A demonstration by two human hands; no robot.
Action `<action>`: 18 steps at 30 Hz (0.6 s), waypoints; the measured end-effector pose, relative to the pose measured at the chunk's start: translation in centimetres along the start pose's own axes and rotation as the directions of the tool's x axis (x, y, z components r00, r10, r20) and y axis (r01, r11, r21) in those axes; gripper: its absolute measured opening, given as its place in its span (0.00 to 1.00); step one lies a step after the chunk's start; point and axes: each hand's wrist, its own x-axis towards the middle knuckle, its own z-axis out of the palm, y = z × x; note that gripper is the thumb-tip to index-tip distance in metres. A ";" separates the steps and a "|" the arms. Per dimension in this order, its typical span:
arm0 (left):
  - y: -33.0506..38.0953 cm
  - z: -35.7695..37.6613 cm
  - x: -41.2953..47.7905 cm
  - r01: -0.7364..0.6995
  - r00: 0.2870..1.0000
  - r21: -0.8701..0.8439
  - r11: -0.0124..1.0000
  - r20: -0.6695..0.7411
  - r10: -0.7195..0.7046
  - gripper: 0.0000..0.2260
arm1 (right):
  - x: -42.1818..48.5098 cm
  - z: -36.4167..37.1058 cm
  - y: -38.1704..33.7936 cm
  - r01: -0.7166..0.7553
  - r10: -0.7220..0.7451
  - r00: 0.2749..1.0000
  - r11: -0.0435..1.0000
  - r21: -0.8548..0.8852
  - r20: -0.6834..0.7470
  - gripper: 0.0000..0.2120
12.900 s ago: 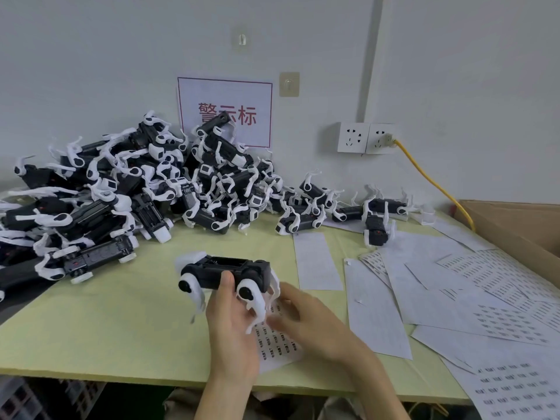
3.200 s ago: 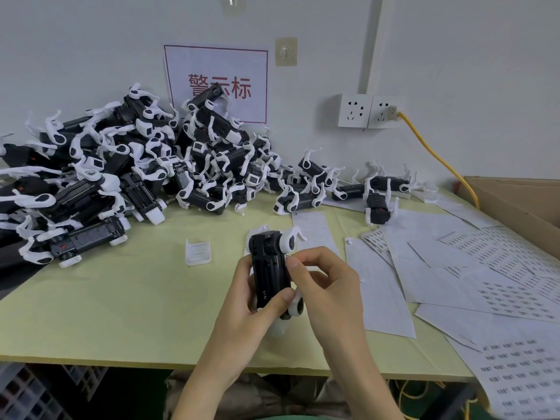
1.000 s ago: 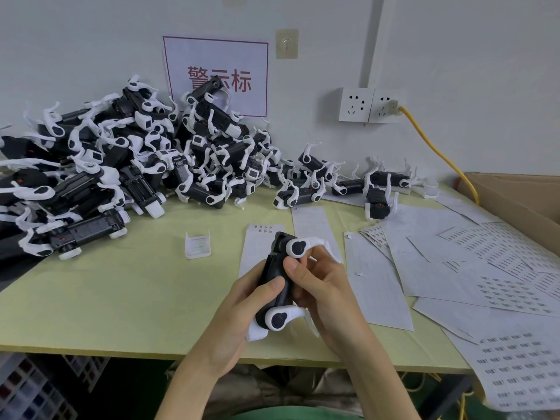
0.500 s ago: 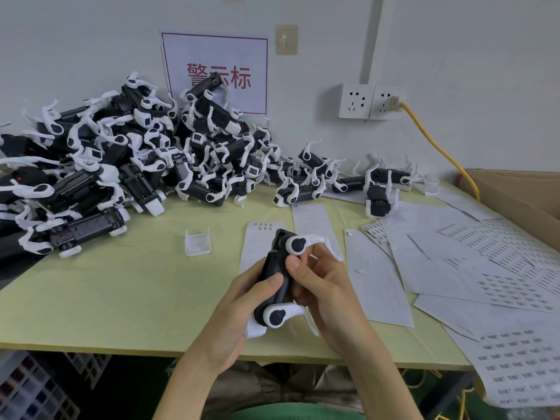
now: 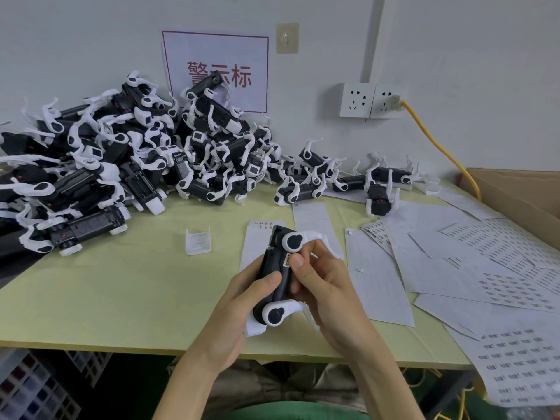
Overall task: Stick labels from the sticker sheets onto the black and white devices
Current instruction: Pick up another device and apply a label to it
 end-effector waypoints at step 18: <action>0.1 -0.2 -0.1 0.022 1.000 -0.080 0.997 0.000 -0.022 0.31 | 3.0 -4.5 -6.5 -0.059 0.244 0.938 0.812 -0.581 0.246 0.23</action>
